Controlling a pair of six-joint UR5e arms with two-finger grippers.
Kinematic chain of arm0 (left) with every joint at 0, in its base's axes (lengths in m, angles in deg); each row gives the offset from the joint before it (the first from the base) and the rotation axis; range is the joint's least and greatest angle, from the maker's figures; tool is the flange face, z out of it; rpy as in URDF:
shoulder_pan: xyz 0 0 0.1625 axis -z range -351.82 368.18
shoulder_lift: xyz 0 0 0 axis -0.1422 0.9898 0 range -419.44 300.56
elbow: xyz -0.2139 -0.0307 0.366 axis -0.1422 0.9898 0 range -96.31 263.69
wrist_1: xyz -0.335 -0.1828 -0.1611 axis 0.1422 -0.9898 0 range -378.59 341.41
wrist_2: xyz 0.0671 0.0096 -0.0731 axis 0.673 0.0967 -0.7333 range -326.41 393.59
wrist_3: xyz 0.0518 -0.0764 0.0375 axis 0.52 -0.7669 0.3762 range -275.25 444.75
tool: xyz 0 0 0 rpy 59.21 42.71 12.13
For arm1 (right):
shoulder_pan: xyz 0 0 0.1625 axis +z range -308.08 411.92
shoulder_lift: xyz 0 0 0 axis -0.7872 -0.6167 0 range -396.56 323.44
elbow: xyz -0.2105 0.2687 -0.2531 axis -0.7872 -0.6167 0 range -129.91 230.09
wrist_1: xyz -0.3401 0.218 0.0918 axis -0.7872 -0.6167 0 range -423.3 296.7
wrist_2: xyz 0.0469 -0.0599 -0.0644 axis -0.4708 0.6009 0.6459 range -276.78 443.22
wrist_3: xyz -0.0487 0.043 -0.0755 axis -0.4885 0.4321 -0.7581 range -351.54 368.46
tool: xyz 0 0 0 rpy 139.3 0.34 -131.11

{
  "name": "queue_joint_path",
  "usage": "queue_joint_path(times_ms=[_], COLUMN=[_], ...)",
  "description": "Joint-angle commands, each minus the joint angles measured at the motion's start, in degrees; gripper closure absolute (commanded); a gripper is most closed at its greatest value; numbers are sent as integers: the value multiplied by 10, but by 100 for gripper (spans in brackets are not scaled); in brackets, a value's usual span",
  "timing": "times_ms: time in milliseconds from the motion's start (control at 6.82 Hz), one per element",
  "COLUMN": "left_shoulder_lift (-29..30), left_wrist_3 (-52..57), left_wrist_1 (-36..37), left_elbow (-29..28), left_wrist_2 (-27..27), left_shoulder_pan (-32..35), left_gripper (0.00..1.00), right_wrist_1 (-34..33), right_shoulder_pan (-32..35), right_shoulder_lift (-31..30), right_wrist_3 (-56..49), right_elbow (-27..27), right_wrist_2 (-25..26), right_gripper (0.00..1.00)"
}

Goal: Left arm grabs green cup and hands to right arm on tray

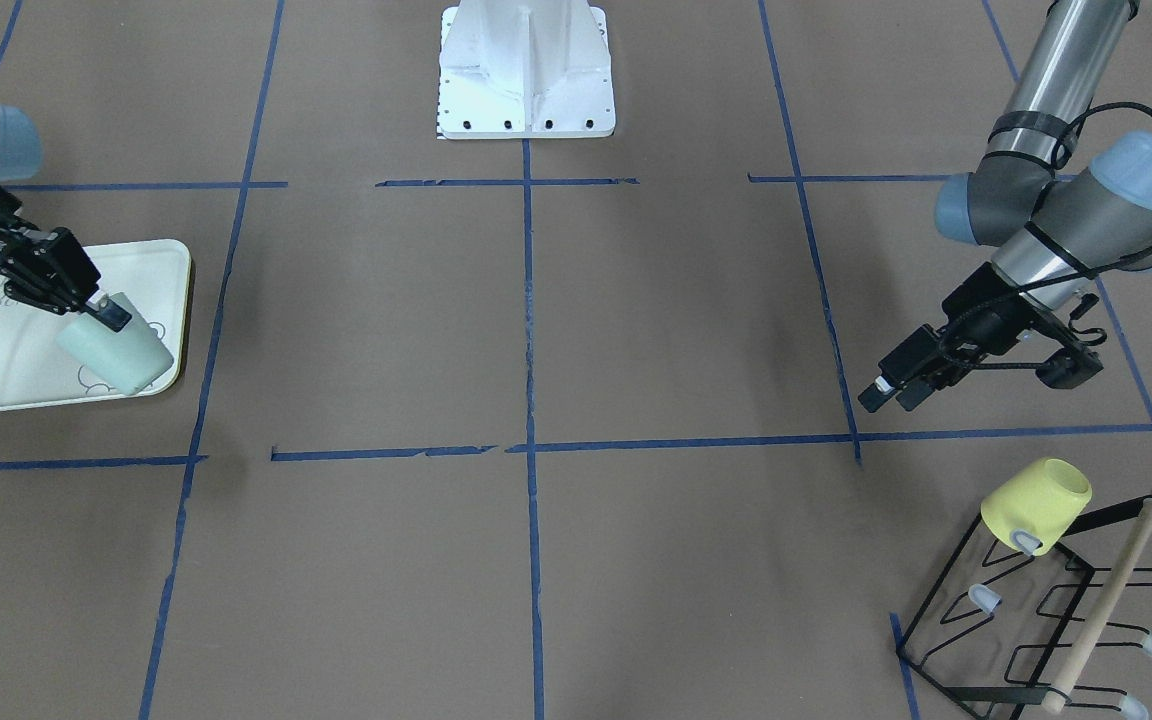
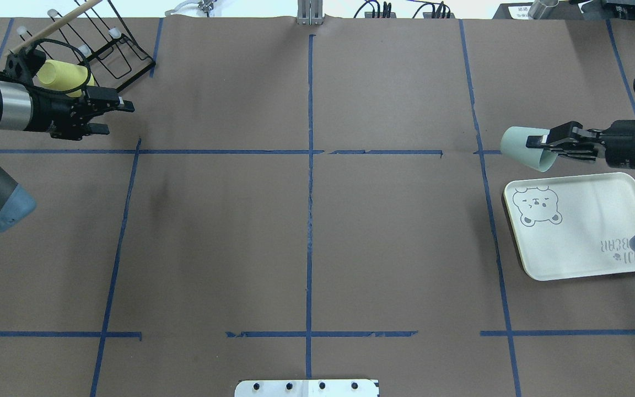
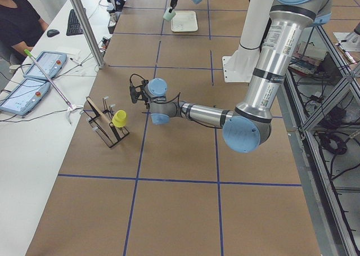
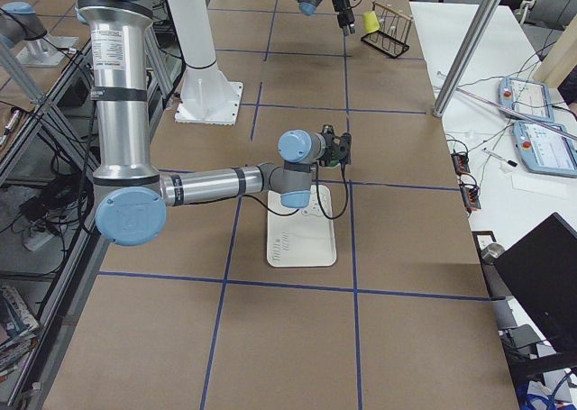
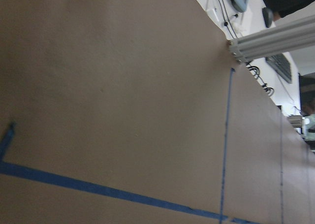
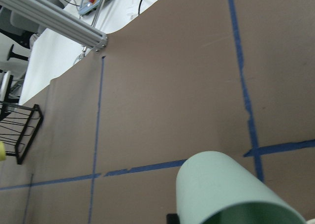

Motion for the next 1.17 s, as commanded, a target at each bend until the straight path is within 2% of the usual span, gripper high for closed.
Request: queue_joint_path(times_ms=[0, 293, 440, 587, 1027], left_shoulder_lift=[-45, -78, -90, -99, -137], left_wrist_3=[113, 274, 341, 383, 416], left_wrist_1=[112, 224, 270, 300, 368], left_elbow=[39, 69, 83, 92, 144], left_wrist_2=[-2, 2, 2, 2, -5], left_shoulder_pan=[21, 65, 92, 110, 122], left_gripper=[0, 0, 0, 0, 0], right_wrist_1=[-97, -231, -316, -411, -671], right_shoulder_pan=[48, 75, 74, 63, 44], right_shoulder_lift=[-17, -21, -21, -30, -42], right_wrist_3=[-131, -255, -286, -363, -570], right_elbow=[4, 19, 54, 79, 157], right_wrist_2=[-20, -39, -42, -42, -48], right_gripper=[100, 100, 100, 100, 99])
